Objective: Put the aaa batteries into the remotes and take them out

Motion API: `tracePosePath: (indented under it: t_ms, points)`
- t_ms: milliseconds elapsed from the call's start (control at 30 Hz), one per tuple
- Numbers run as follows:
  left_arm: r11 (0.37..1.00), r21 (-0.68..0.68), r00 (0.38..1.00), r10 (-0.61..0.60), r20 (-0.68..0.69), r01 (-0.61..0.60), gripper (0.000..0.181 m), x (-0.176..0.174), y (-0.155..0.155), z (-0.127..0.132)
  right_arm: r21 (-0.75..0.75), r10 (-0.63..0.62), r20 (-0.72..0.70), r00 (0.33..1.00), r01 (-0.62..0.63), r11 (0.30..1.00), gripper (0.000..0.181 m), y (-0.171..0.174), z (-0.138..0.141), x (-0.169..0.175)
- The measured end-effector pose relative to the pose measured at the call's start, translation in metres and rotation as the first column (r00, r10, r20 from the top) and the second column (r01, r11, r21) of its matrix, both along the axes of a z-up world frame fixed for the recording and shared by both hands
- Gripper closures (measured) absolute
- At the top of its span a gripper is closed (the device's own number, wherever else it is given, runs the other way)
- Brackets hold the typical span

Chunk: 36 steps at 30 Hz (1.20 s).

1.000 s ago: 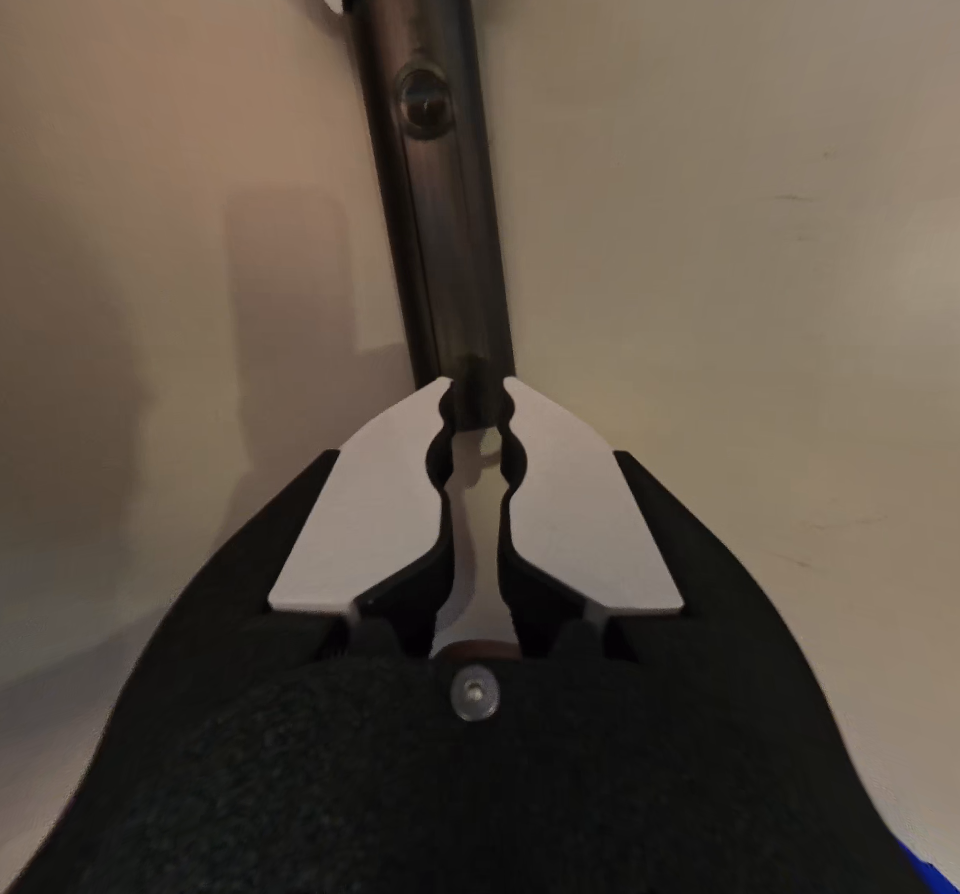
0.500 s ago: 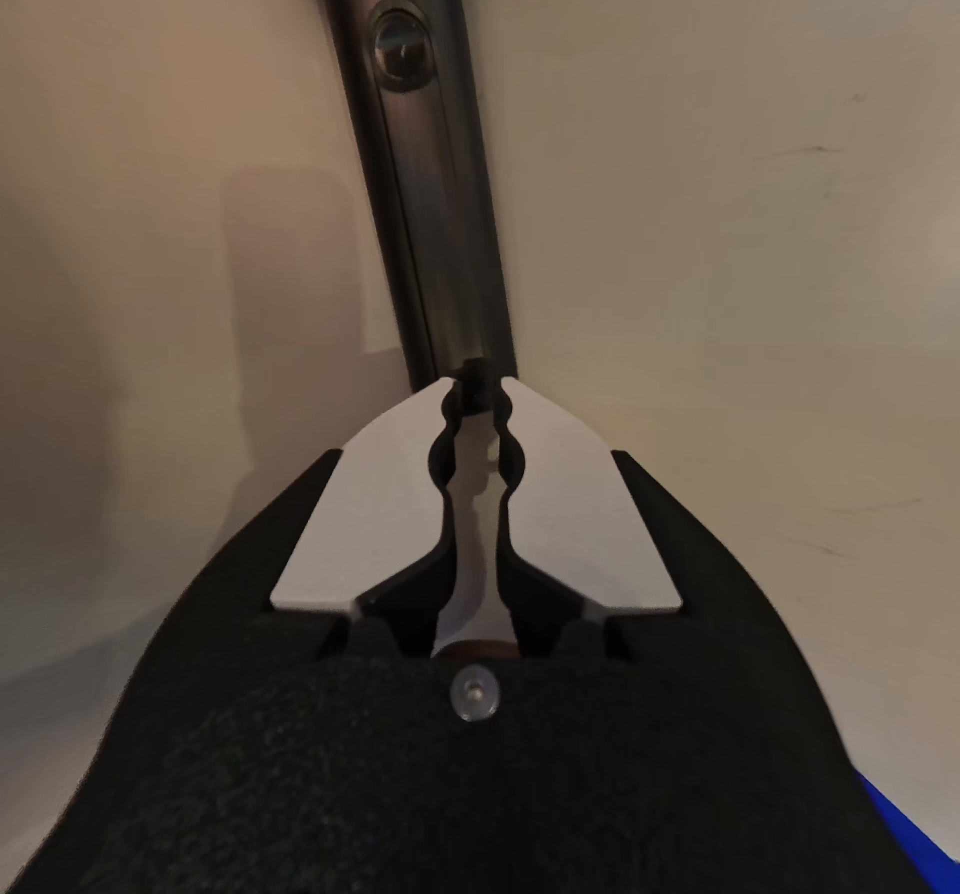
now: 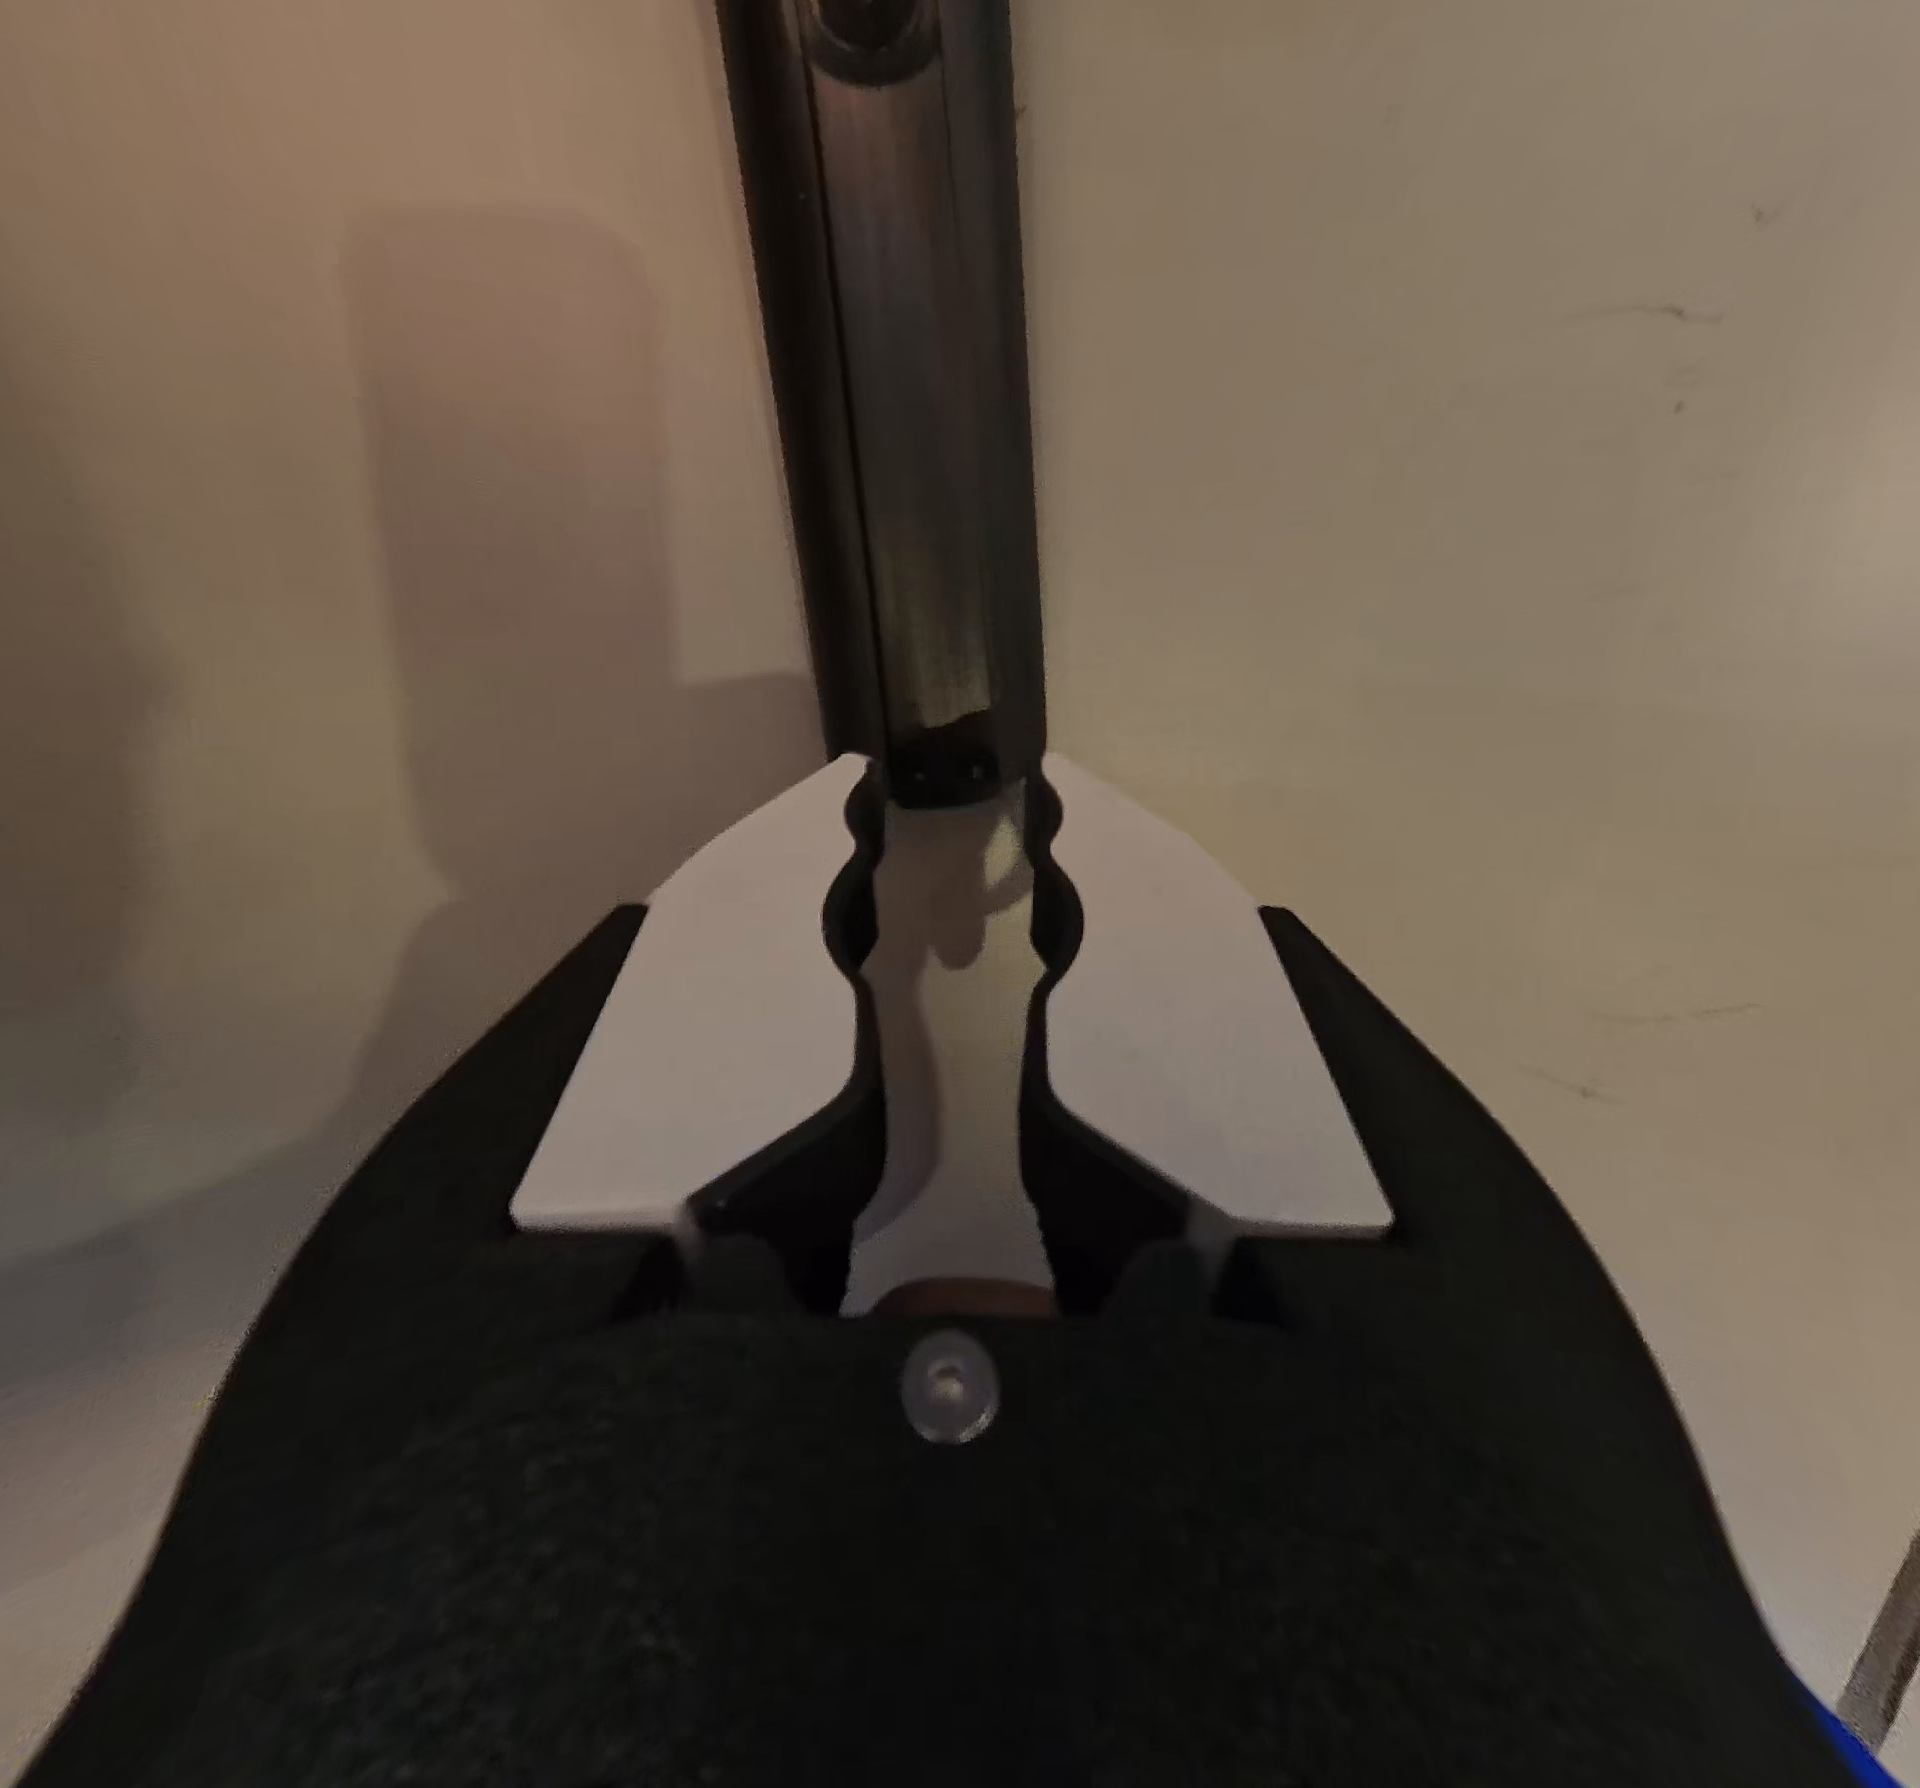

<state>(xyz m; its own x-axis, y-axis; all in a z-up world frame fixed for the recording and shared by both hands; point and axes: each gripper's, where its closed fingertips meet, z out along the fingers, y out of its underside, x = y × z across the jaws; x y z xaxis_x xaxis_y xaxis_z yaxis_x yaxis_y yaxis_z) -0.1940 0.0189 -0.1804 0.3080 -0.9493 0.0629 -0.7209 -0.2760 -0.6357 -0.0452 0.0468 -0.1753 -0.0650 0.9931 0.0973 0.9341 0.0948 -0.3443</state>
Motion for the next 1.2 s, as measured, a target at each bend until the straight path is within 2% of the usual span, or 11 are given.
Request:
tracePosePath:
  t_ms: [133,500,733,833,933,1000,1200]
  points:
    - [1.000,-0.001,1.000,0.000,0.001,0.000,0.135,0.000,0.000,0.001,-0.021,0.021,0.016,1.000,-0.021,1.000,0.159,-0.003,-0.007,-0.002]
    - [1.000,-0.005,1.000,-0.006,0.008,0.006,0.135,0.002,-0.001,0.000,-0.039,0.017,0.036,0.999,-0.015,0.999,0.161,-0.003,-0.001,0.002]
    - [1.000,0.003,1.000,-0.015,0.014,0.015,0.135,0.004,-0.002,0.001,-0.060,0.024,0.088,0.996,-0.019,0.998,0.161,-0.005,-0.008,0.005]
    - [1.000,0.003,1.000,-0.015,0.008,0.015,0.135,0.004,-0.003,0.001,-0.061,0.028,0.087,0.996,-0.023,0.998,0.162,-0.005,-0.001,0.005]
    - [1.000,0.005,1.000,-0.017,-0.019,0.017,0.135,0.001,-0.003,-0.004,-0.009,0.025,0.159,0.987,-0.024,1.000,0.162,0.001,0.006,0.016]
    - [1.000,-0.002,1.000,-0.017,-0.009,0.017,0.135,0.002,-0.003,-0.004,-0.029,0.031,0.129,0.991,-0.027,0.999,0.162,-0.003,0.013,0.011]
    - [1.000,-0.002,1.000,-0.018,-0.006,0.018,0.135,0.003,-0.003,-0.003,-0.036,0.050,0.169,0.984,-0.045,0.998,0.162,-0.005,0.007,0.012]
